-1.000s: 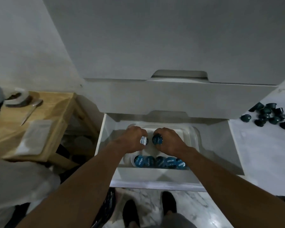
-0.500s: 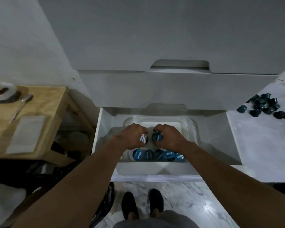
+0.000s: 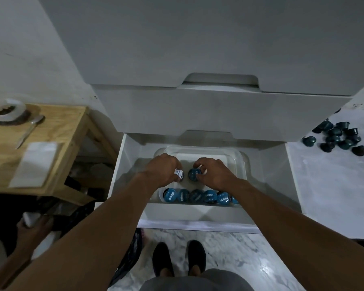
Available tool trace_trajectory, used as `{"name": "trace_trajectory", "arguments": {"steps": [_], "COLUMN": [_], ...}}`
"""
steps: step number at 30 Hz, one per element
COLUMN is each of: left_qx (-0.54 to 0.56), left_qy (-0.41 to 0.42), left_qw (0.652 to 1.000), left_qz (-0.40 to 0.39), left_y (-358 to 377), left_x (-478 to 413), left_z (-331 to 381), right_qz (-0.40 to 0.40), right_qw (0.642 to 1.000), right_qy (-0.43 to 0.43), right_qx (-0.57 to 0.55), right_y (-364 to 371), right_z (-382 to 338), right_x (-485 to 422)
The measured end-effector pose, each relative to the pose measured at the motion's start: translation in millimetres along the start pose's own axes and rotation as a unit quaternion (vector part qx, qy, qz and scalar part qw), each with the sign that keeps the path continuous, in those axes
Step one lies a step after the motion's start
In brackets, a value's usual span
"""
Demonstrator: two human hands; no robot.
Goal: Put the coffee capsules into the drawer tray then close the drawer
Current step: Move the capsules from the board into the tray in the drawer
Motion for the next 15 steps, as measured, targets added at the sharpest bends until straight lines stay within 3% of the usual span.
{"name": "trace_trajectory", "arguments": {"steps": [8, 15], "left_qx": [-0.039, -0.1], "left_qy": [-0.036, -0.016], "left_qw": [0.999, 0.995], "left_qz": [0.01, 0.013], "left_y": [-5, -14], "left_x": [13, 28], "left_z": [-7, 0], "right_qz": [-0.011, -0.035], "right_qw": [1.0, 0.998], "right_qy": [-0.018, -0.046], "right_qx": [-0.003, 0.01], "right_y": [5, 13], "right_z": [-14, -34], "right_x": [-4, -8]}}
Point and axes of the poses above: each hand's wrist, its own x-axis away from the middle knuckle, its own y-axis out of the palm, z = x × y, the point moved 7 cm from there along -x, towards the middle knuckle, and after that the axes turned 12 degrees about x, right-handed, at the moved point
